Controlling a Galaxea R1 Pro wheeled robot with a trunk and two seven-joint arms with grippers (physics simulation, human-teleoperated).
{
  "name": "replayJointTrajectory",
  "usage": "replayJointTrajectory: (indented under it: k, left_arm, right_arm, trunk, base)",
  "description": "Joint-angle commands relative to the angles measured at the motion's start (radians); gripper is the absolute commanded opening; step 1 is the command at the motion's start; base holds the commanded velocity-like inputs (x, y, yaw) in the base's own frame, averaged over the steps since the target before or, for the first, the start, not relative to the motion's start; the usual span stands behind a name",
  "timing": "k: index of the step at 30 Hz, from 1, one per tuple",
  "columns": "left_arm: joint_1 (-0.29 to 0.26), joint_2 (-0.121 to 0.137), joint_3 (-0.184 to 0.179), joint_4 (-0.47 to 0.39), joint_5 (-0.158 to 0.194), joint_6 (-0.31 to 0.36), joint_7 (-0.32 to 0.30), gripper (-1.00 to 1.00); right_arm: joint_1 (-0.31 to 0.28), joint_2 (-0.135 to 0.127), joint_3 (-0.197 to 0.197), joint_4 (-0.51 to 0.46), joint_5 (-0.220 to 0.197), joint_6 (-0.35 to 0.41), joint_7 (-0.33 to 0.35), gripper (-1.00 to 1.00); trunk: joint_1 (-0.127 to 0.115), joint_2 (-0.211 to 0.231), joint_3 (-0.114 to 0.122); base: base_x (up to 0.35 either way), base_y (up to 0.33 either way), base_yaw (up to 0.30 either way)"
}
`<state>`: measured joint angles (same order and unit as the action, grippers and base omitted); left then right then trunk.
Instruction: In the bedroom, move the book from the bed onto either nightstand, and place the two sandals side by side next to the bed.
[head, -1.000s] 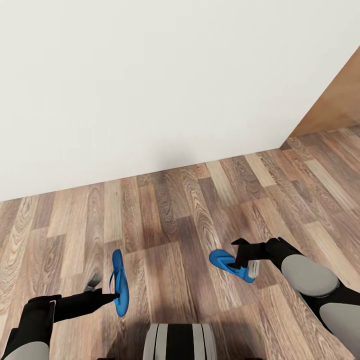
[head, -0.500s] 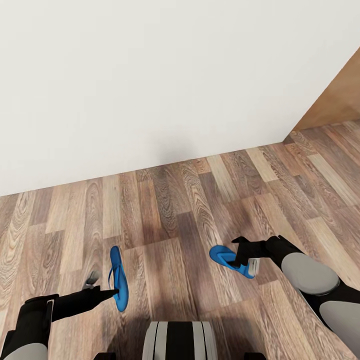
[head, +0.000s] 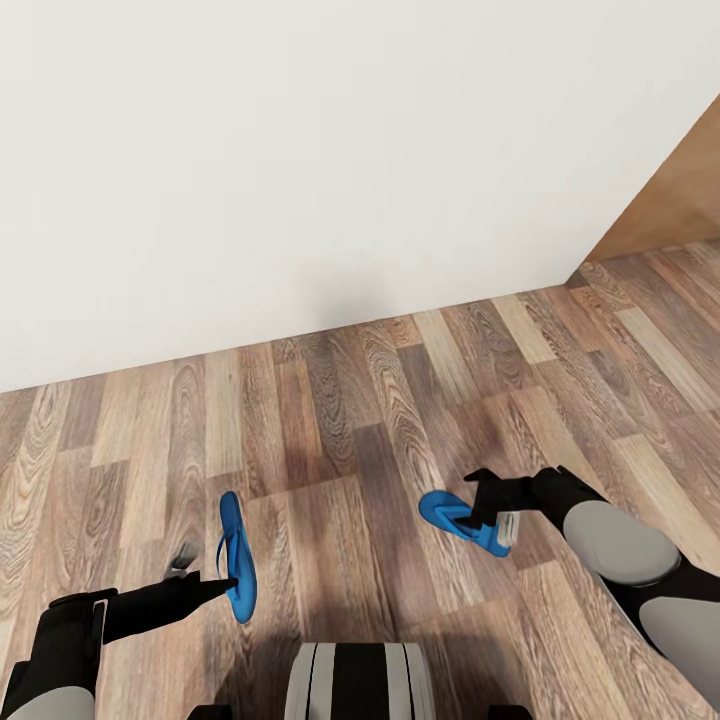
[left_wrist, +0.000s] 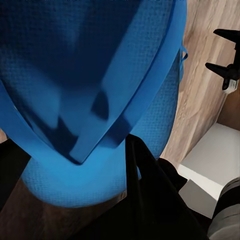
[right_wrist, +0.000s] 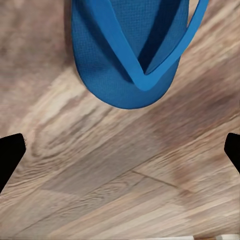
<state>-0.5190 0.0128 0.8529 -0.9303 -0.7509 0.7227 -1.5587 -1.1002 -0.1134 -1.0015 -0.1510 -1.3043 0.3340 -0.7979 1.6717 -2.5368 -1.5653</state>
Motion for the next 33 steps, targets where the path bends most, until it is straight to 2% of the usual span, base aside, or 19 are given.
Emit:
replayJointTrajectory:
  k: [1, 21, 30, 33]
  left_arm:
    - [-0.001, -0.001, 0.003, -0.001, -0.011, 0.011, -0.010, -1.00]
    - [-0.001, -0.002, 0.003, -0.001, -0.011, 0.011, -0.009, -1.00]
    - [-0.001, -0.002, 0.002, -0.001, -0.011, 0.011, -0.009, -1.00]
    - [-0.001, -0.002, 0.003, -0.001, -0.011, 0.011, -0.009, -1.00]
  right_arm:
    - [-0.001, -0.001, 0.001, -0.002, -0.001, 0.007, -0.005, 1.00]
    - [-0.007, -0.003, 0.001, -0.001, 0.000, 0.006, -0.006, 1.00]
    - [-0.007, 0.003, 0.000, -0.001, 0.002, -0.034, -0.006, 1.00]
    - [-0.007, 0.004, 0.000, -0.001, 0.002, -0.042, -0.006, 1.00]
  trunk:
    - [0.000, 0.000, -0.001]
    - [0.000, 0.000, -0.001]
    - [0.000, 0.000, -0.001]
    - [0.001, -0.001, -0.012]
  base:
    - [0.000, 0.000, 0.000]
    - [0.000, 0.000, 0.000]
    - [0.000, 0.000, 0.000]
    - [0.000, 0.000, 0.000]
